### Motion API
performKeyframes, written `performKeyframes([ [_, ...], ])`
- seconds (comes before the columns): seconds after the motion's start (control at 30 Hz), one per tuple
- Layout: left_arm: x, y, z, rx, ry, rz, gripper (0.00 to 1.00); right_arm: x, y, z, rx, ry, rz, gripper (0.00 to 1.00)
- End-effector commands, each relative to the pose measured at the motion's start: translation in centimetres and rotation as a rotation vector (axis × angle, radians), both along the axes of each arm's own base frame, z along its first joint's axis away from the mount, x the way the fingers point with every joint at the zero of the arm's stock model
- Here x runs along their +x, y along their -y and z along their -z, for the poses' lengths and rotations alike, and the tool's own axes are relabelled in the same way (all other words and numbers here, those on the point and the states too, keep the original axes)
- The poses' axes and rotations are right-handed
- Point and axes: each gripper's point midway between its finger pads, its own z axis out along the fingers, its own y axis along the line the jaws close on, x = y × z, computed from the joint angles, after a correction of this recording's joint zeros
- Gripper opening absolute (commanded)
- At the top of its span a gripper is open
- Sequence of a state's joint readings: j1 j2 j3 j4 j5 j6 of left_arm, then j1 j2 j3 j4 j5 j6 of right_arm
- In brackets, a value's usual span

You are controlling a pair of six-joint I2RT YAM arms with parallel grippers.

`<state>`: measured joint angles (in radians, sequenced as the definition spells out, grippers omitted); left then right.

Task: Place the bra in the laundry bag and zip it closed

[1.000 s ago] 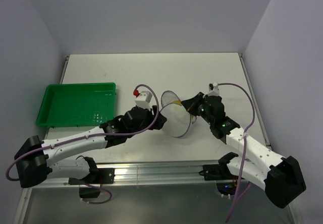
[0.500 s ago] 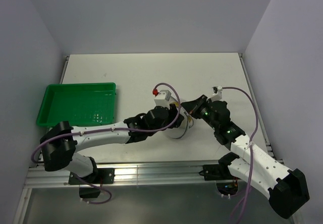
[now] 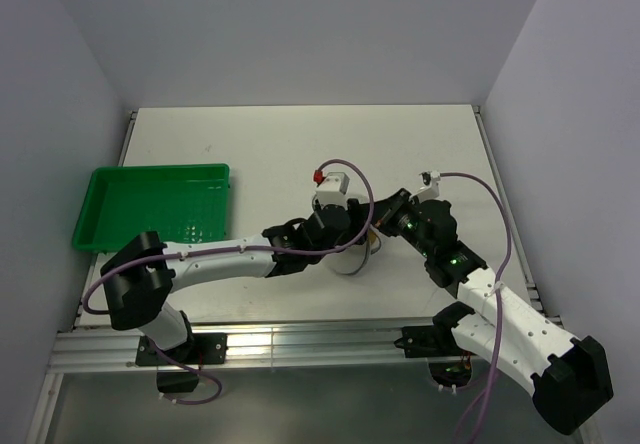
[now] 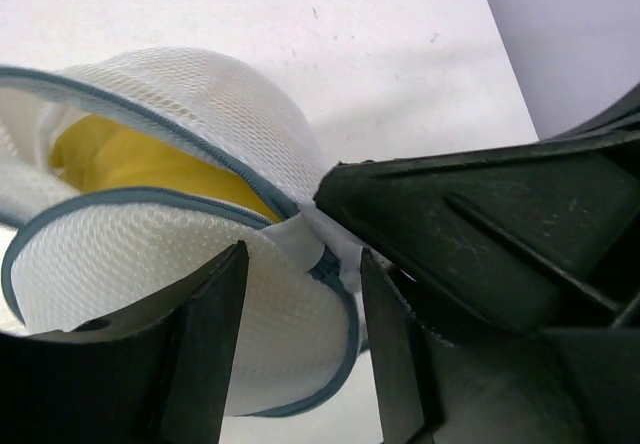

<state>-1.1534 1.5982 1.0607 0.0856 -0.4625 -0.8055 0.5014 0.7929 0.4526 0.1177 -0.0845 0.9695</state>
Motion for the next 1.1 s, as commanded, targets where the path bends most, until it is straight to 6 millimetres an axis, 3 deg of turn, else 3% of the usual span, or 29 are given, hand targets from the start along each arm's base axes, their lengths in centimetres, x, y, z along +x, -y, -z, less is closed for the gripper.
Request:
performKeyframes([
  [0.0, 1.8, -0.2, -2.8, -0.035, 0.077, -0.079, 0.56, -0.4, -0.9, -2.5, 0.058, 0.052, -0.040, 0.00],
  [0.07, 2.1, -0.5, -2.9, -0.034, 0.092, -0.103, 0.56, -0.4, -1.2, -2.7, 0.078, 0.052, -0.054, 0.00],
  [0.2, 2.7, -0.6, -3.8, -0.094, 0.135, -0.134, 0.44, -0.6, -1.5, -3.1, 0.096, 0.058, -0.072, 0.00],
  [0.5, 3.0, -0.8, -5.3, -0.147, 0.206, -0.135, 0.02, -0.9, -1.4, -2.3, 0.084, 0.046, -0.082, 0.00],
  [0.63, 2.8, -1.4, -5.3, -0.140, 0.205, -0.142, 0.00, -0.6, -0.5, -1.8, 0.049, 0.052, -0.053, 0.00],
  [0.7, 2.5, -2.0, -5.4, -0.137, 0.196, -0.147, 0.00, -0.4, -0.1, -1.5, 0.012, 0.059, -0.042, 0.09],
  [0.73, 2.3, -2.2, -5.2, -0.127, 0.192, -0.143, 0.00, -0.4, 0.3, -0.8, -0.032, 0.051, -0.040, 0.31],
  [0.8, 1.8, -2.4, -5.2, -0.106, 0.186, -0.114, 0.00, -0.2, 0.6, -0.8, -0.066, 0.056, -0.033, 0.46],
  [0.83, 1.5, -2.4, -5.1, -0.092, 0.184, -0.097, 0.00, -0.3, 1.0, -0.7, -0.079, 0.058, -0.023, 0.61],
  [0.93, 0.5, -2.1, -5.0, -0.016, 0.204, -0.014, 0.00, -0.5, 1.8, -0.8, -0.114, 0.086, -0.004, 0.71],
  [1.07, -1.2, -0.7, -4.9, 0.059, 0.243, 0.120, 0.00, -0.8, 1.6, -0.9, -0.123, 0.093, -0.033, 0.66],
])
